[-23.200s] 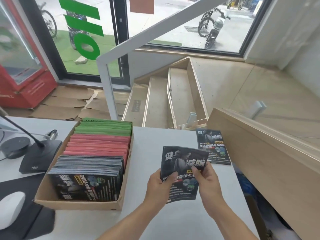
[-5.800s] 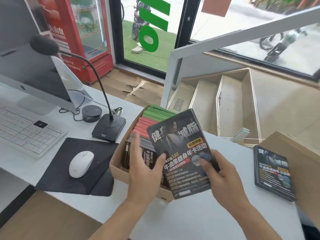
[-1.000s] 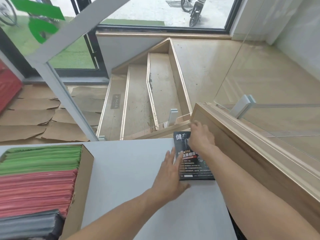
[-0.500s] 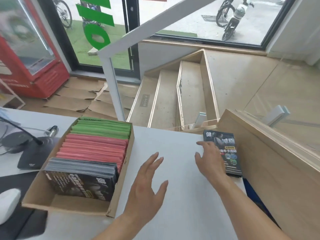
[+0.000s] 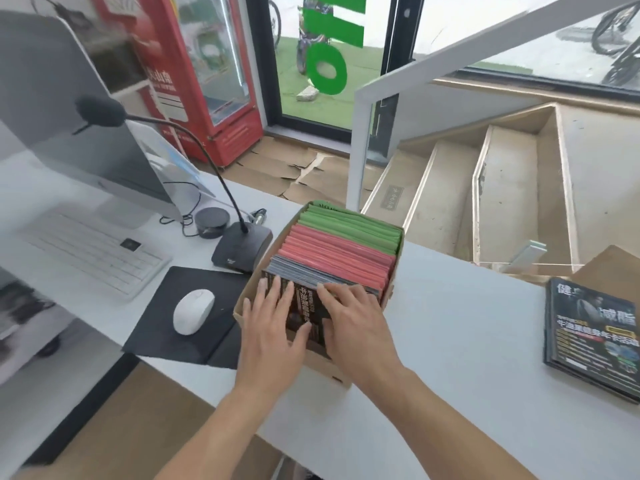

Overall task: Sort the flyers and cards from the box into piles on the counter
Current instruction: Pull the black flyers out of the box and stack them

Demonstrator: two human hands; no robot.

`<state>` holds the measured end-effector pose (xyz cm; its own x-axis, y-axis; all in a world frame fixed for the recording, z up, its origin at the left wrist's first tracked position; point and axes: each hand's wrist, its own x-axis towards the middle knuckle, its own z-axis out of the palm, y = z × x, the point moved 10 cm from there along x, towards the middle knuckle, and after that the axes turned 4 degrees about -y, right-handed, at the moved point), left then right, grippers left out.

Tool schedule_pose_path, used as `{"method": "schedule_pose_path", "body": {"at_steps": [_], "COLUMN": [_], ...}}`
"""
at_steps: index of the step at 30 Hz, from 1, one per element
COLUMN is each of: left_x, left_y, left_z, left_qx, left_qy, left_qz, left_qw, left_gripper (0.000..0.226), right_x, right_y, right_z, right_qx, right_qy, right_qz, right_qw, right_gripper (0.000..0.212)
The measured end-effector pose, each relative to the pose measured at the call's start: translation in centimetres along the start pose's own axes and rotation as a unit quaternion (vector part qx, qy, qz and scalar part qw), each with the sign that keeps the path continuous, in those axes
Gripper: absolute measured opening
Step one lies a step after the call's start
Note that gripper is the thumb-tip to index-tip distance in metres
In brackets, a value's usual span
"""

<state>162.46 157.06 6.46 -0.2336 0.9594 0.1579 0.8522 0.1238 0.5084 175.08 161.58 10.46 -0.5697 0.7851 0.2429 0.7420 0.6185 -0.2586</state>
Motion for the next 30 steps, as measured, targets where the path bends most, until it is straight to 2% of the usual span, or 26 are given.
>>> {"method": "schedule_pose_path", "body": {"at_steps": [4, 9, 15, 19, 24, 26, 30], "left_x": [0.7, 0.4, 0.2, 0.2, 0.1, 0.2, 0.3], "left_y": [-1.0, -1.3, -1.3, -1.5, -1.6, -1.6, -1.6], "left_z": [0.8, 1.5, 1.5, 1.5, 1.3, 1.3, 1.4], "left_qx": [0.048, 0.083, 0.068, 0.048, 0.033, 0.023, 0.026], "left_qy": [-0.037, -0.032, -0.031, -0.036, -0.036, -0.035, -0.038], "left_qz": [0.025, 0.028, 0.038, 0.037, 0.037, 0.040, 0.041], "left_qw": [0.998, 0.996, 0.996, 0.997, 0.998, 0.998, 0.998], "left_gripper": [0.081, 0.075, 0.075, 0.076, 0.075, 0.075, 0.075], "right_x": [-0.2, -0.9, -1.2, -1.0, -1.4, -1.6, -1.7], "right_y": [0.0, -0.8, -0.8, -0.7, -0.6, -0.3, -0.9], "right_z": [1.5, 1.5, 0.2, 1.0, 2.3, 2.1, 1.4], "right_qx": [-0.092, -0.104, -0.052, 0.026, 0.017, 0.009, -0.117], "right_qy": [-0.026, 0.001, 0.068, -0.003, -0.051, -0.031, 0.042], "right_qz": [0.042, 0.081, 0.078, 0.120, 0.123, 0.123, 0.062], "right_qw": [0.995, 0.991, 0.993, 0.992, 0.991, 0.992, 0.990], "right_gripper": [0.056, 0.058, 0.038, 0.031, 0.035, 0.036, 0.046]}}
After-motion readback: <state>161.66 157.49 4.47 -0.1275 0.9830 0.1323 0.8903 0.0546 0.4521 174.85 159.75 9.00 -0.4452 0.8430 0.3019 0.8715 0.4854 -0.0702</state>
